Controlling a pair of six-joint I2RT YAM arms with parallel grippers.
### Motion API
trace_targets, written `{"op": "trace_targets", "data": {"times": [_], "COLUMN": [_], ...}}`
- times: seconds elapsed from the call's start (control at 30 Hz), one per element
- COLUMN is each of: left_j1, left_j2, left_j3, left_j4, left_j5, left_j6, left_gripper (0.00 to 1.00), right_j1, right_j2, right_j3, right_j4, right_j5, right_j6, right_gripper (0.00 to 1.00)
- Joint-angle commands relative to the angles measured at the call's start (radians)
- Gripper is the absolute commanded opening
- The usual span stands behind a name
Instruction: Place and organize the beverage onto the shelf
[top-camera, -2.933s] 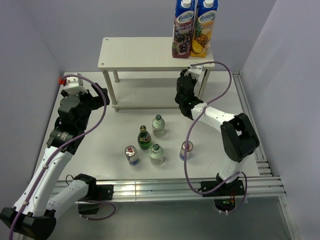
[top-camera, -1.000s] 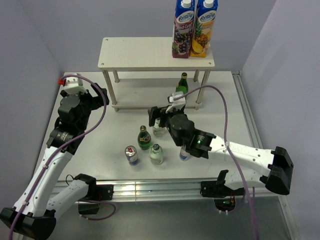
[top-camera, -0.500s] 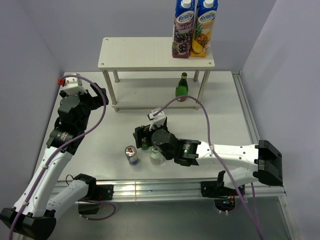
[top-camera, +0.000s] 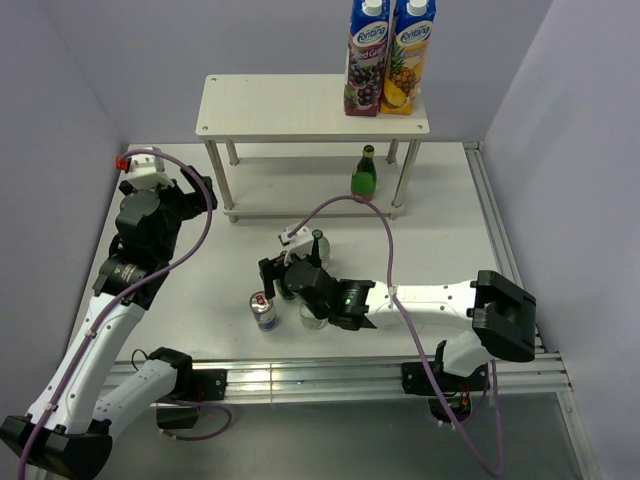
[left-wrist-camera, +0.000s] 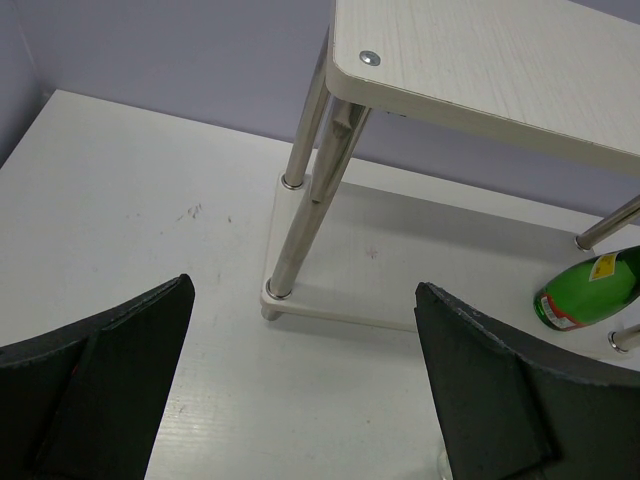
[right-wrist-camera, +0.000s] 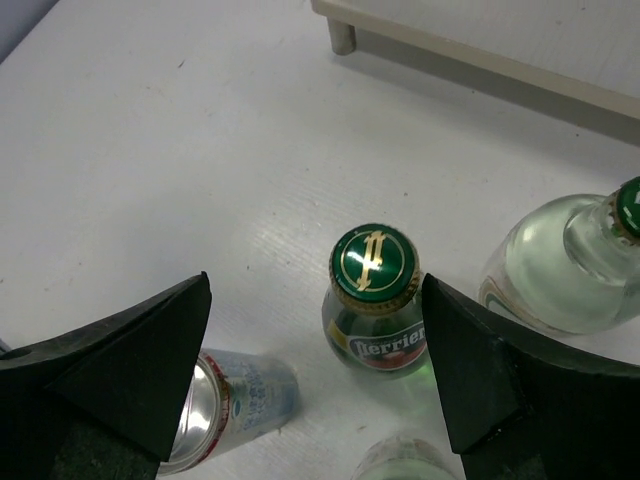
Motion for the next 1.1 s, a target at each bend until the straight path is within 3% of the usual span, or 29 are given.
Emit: {"op": "trace_targets", "data": {"times": [0.0,0.33,0.53,0.73,0.93,1.07], "left_j1": [-0.003,-0.004,-0.004,-0.004,-0.004,-0.004], "left_j2": [-0.018,-0.018,-0.02,-0.02,-0.02,-0.021], "left_j3": [0.007,0.007,0.008,0.008,0.008,0.01], "left_j4": [0.005,0.003,0.005,0.005,0.005,0.005], "left_j5": [-0.007,-0.005,-0.002,0.003,0.004,0.004], "left_j6": [0.017,0.017,0.017,0.017,0.017,0.017], "left_gripper": [0.99,0.99,0.99,0.99,0.99,0.99], "right_j1": [-0.021,-0.044,-0.058,-0.061,-0.067,-0.069], "right_j2": [0.005,0.034,0.054,0.071,0.086,0.08], "right_j3": [0.028,0.025,0.026,0.026,0.034,0.048], "right_j4": [0.09,0.108,0.105,0.114,0.108,0.105], "right_j5": [0.018,0.03,0.019,0.015,-0.007,-0.005], "right_j6": [-0.005,-0.008,0.009,0.014,0.014,0.006], "right_gripper": [0.91,0.79,0.65,0.46,0.04,0.0]}}
